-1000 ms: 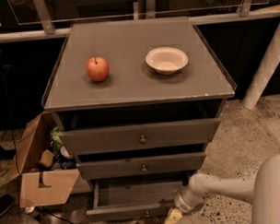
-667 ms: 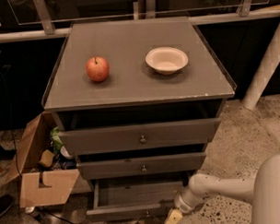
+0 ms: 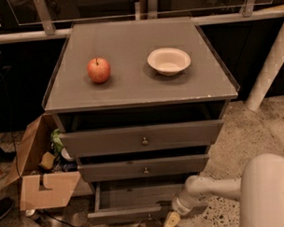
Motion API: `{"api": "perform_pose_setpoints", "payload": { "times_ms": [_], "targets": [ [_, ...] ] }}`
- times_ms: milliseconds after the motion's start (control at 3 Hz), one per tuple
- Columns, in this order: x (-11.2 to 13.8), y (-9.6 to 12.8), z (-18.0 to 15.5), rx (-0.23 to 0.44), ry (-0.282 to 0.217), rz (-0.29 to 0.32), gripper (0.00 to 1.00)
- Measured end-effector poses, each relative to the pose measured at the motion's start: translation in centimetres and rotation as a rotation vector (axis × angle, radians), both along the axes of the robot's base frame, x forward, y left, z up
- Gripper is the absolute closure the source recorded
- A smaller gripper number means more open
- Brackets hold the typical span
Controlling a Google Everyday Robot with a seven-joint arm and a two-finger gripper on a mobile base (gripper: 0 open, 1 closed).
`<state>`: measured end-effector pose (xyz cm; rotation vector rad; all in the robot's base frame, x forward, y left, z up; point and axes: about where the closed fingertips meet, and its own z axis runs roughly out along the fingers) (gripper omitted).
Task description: Open bottom drawer
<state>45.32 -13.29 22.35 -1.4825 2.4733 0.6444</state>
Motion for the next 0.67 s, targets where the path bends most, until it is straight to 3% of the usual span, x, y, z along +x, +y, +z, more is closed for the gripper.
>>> {"api": "perform_pose_setpoints", "payload": {
  "times_ms": [667],
  "targets": [
    [1.25, 1.02, -1.36, -0.005, 0.007, 0.039, 0.0]
  ]
}}
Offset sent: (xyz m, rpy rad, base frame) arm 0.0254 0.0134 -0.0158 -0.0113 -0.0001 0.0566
